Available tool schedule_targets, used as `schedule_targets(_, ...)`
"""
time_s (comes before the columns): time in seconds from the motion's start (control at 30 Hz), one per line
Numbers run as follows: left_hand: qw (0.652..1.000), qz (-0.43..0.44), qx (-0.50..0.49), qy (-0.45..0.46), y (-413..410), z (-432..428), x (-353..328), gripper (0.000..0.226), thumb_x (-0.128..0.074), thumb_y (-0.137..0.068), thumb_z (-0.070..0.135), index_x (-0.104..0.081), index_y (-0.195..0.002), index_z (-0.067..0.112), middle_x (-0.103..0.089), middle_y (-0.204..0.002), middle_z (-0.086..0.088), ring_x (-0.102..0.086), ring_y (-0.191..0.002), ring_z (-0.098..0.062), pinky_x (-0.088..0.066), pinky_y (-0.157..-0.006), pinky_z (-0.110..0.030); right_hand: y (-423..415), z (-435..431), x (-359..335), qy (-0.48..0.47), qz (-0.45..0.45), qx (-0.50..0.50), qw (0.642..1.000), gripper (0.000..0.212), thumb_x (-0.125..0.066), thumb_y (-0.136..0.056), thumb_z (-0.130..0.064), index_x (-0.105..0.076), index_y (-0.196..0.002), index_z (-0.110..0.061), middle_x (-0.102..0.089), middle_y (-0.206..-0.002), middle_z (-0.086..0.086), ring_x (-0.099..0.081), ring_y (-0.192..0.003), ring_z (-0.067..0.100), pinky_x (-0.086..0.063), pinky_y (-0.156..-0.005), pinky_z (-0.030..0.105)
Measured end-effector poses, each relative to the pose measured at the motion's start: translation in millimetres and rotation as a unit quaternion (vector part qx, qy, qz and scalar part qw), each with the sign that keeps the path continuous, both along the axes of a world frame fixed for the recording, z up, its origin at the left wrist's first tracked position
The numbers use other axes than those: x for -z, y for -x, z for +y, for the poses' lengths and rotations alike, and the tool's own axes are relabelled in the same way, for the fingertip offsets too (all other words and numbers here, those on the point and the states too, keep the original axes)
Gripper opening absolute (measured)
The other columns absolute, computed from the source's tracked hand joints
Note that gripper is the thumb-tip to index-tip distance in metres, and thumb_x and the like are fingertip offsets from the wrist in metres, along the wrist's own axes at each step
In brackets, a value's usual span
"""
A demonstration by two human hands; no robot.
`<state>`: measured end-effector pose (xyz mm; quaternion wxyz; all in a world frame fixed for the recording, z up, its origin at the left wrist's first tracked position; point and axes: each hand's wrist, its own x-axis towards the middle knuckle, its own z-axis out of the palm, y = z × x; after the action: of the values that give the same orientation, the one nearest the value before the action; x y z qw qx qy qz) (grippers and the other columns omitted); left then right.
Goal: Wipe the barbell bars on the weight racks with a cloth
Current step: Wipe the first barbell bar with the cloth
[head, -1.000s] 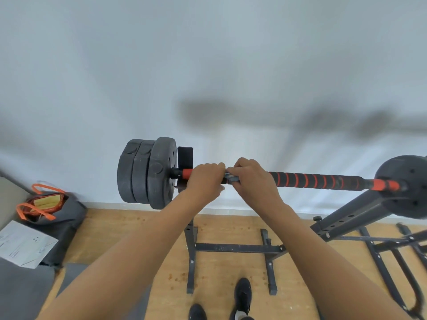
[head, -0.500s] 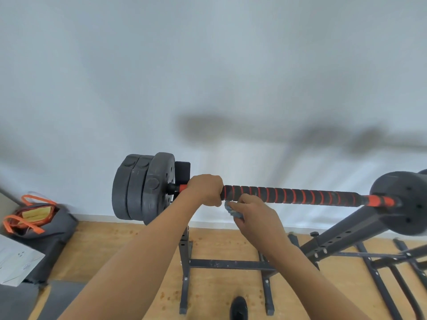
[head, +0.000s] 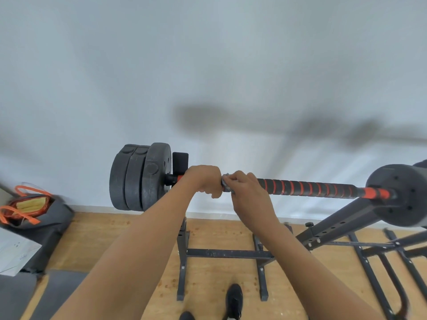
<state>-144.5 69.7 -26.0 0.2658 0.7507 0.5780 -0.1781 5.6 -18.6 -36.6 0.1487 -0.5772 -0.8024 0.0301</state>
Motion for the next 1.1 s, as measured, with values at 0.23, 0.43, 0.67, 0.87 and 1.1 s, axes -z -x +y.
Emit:
schedule_targets(0.23, 0.992, -0.021, 0.015, -0.126, 7, -10, 7, 0.028, -0.081, -0.081, 0.033, -0.061, -0.086, 0.014, -0.065, -0.077, 0.002, -0.063, -0.069, -0.021, -0.05, -0.065, -0.03, -9, -34, 5, -0.016, 0.024, -0.019, 0.999, 0.042, -0.065, -0.089, -0.001, -0.066, -0.122, -0.027, -0.061, -0.118, -0.018, -0.05, -0.097, 0.014, -0.053, -0.052, 0.034)
schedule_targets(0.43, 0.947, 0.026, -0.018, -0.321, -3, -37, 22, 0.008, -0.066, -0.089, 0.024, -0.059, -0.089, 0.019, -0.048, -0.07, 0.004, -0.054, -0.068, -0.024, -0.04, -0.065, -0.031, -3, 29, -28, -0.024, 0.102, 0.018, 0.994, 0.031, -0.053, -0.093, -0.005, -0.07, -0.113, -0.022, -0.069, -0.106, -0.011, -0.058, -0.096, 0.023, -0.049, -0.076, 0.034)
schedule_targets(0.67, 0.989, 0.032, 0.005, -0.144, 0, -13, 6, 0.011, -0.06, -0.085, 0.019, -0.05, -0.08, 0.02, -0.058, -0.075, 0.004, -0.059, -0.069, -0.02, -0.048, -0.066, -0.03, 15, -5, 0, -0.005, 0.054, 0.037, 0.998, 0.029, -0.052, -0.094, -0.006, -0.059, -0.115, -0.025, -0.05, -0.085, -0.014, -0.044, -0.077, 0.018, -0.038, -0.047, 0.03)
schedule_targets(0.87, 1.0, -0.021, 0.002, 0.015, 4, 8, 1, 0.025, -0.083, -0.079, 0.027, -0.066, -0.082, 0.01, -0.067, -0.074, -0.003, -0.063, -0.062, -0.021, -0.056, -0.07, -0.032, -2, -34, 17, -0.037, -0.028, 0.005, 0.999, 0.073, -0.071, -0.084, 0.002, -0.05, -0.146, -0.033, -0.047, -0.148, -0.026, -0.038, -0.085, 0.012, -0.045, -0.043, 0.024)
schedule_targets(1.1, 0.949, 0.031, 0.029, -0.314, 13, -43, 22, 0.043, -0.07, -0.091, 0.059, -0.052, -0.099, 0.021, -0.057, -0.084, 0.003, -0.06, -0.077, -0.023, -0.043, -0.067, -0.032, -2, 7, -29, -0.066, 0.025, 0.026, 0.997, 0.041, -0.058, -0.088, -0.001, -0.065, -0.118, -0.028, -0.055, -0.106, -0.011, -0.047, -0.094, 0.017, -0.032, -0.044, 0.023)
